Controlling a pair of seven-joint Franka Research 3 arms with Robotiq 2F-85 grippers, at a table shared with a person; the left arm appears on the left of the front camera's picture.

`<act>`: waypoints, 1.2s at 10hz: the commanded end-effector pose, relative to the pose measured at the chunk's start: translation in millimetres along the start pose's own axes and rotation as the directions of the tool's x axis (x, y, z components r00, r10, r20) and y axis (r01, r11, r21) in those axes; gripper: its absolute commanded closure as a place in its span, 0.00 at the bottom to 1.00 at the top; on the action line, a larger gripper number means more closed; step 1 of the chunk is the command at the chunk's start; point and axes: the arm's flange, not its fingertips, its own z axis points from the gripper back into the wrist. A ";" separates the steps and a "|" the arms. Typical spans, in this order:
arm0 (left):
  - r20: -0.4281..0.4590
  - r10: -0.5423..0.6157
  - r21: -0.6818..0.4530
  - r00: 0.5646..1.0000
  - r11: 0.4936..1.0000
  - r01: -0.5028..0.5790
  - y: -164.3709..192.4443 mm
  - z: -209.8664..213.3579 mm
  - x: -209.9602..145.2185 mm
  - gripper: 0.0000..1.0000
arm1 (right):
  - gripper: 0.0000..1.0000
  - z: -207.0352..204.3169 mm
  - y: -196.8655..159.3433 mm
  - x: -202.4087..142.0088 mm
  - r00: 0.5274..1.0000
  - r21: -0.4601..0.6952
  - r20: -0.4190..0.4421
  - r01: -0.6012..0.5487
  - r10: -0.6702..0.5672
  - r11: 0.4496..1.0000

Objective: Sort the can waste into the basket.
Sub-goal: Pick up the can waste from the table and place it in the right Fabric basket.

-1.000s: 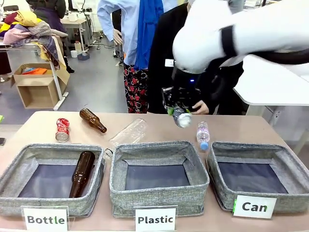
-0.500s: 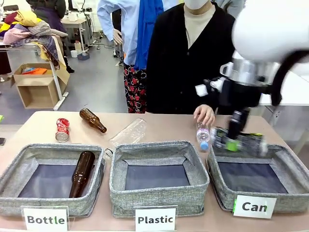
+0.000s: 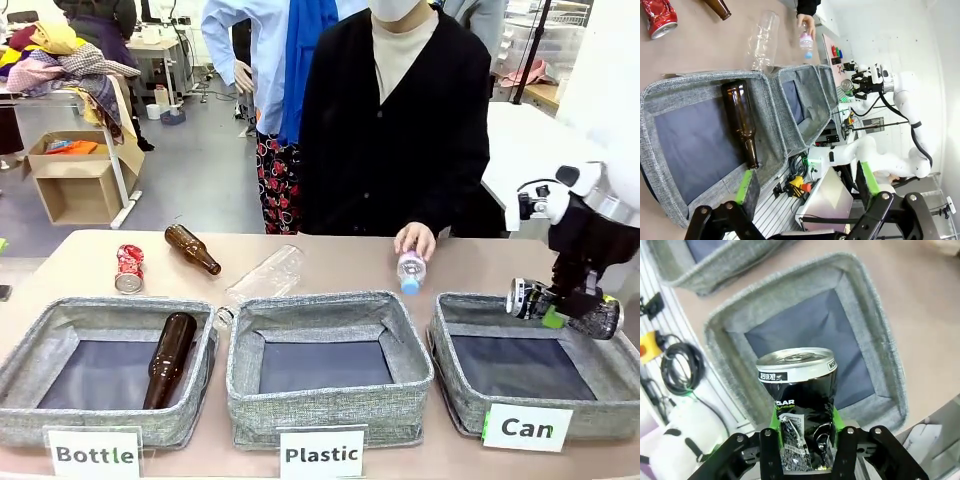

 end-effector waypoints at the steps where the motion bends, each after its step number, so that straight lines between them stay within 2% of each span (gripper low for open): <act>1: 0.010 0.004 -0.018 1.000 1.000 -0.004 -2.9 0.2 1.6 0.00 | 1.00 -8.8 -5.0 5.0 0.998 -0.006 0.034 -0.044 0.044 0.999; 2: 0.010 0.004 -0.018 1.000 1.000 -0.004 -2.9 0.2 1.6 0.00 | 1.00 -11.4 -9.0 4.2 0.998 -0.009 0.028 -0.057 0.057 0.998; 3: 0.010 0.004 -0.018 1.000 1.000 -0.004 -2.9 0.2 1.6 0.00 | 0.35 -13.8 -10.6 2.9 0.997 -0.011 0.021 -0.081 0.081 0.997; 4: 0.010 0.004 -0.018 1.000 1.000 -0.004 -2.9 0.2 1.6 0.00 | 0.05 -17.1 -10.4 2.2 0.995 -0.025 0.015 -0.101 0.102 0.995; 5: 0.010 0.004 -0.018 1.000 1.000 -0.004 -2.9 0.2 1.6 0.00 | 0.00 -18.7 -10.0 1.7 0.995 -0.033 0.009 -0.097 0.097 0.995; 8: 0.010 0.004 -0.018 1.000 1.000 -0.004 -2.9 0.2 1.6 0.00 | 0.00 -22.4 -11.9 -1.8 0.995 -0.021 0.022 -0.093 0.094 0.995; 10: 0.010 0.004 -0.018 1.000 1.000 -0.004 -2.9 0.2 1.6 0.00 | 0.00 -22.3 -16.4 -1.1 0.995 0.033 0.087 -0.053 0.050 0.998; 11: 0.010 0.004 -0.018 1.000 1.000 -0.004 -2.9 0.2 1.6 0.00 | 0.00 -17.6 -19.7 0.5 0.984 0.113 0.163 0.050 -0.068 0.992; 12: 0.010 0.004 -0.018 1.000 1.000 -0.004 -2.9 0.2 1.6 0.00 | 0.00 -11.3 -23.3 2.2 0.946 0.222 0.226 0.182 -0.232 0.958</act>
